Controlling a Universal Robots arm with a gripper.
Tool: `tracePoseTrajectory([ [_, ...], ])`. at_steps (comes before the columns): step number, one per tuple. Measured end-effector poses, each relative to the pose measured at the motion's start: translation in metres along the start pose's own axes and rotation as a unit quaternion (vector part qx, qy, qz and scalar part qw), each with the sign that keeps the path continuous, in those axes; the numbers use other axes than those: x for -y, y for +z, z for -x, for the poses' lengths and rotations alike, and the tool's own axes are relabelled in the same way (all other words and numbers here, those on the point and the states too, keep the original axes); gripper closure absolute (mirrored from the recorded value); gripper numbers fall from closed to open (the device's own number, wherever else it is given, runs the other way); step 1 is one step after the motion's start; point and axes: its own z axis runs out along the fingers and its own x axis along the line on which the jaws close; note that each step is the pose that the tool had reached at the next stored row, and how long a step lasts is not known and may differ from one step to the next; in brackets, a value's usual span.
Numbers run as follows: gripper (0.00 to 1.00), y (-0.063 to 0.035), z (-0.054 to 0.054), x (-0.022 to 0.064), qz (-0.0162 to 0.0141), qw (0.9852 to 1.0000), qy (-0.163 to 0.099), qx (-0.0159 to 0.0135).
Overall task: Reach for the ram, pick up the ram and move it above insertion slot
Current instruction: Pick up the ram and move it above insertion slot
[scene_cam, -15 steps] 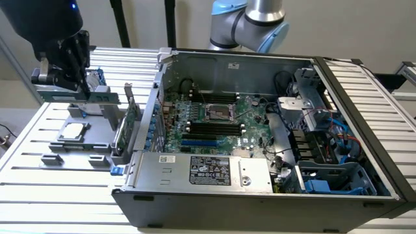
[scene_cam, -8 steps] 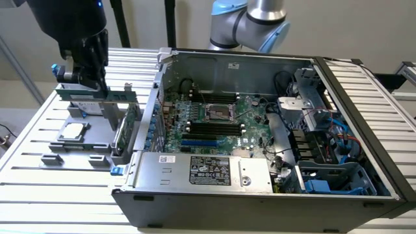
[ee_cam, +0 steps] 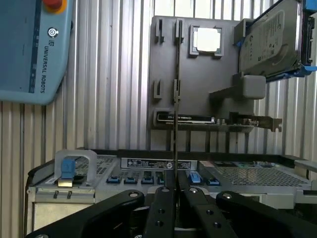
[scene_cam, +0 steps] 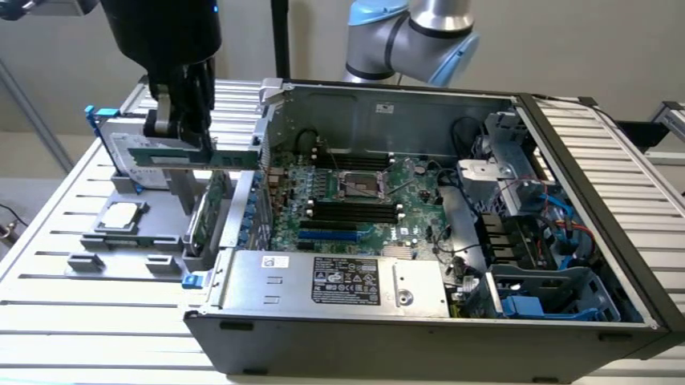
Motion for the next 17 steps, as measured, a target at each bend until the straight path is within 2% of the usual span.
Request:
tracePoseTrajectory([
  [12, 0.87, -0.0032, 0.000, 0.0541, 0.0001, 1.0000, 0.000, 0.0000],
  [17, 0.87, -0.0041, 0.003, 0.0769, 0.0001, 1.0000, 0.000, 0.0000],
])
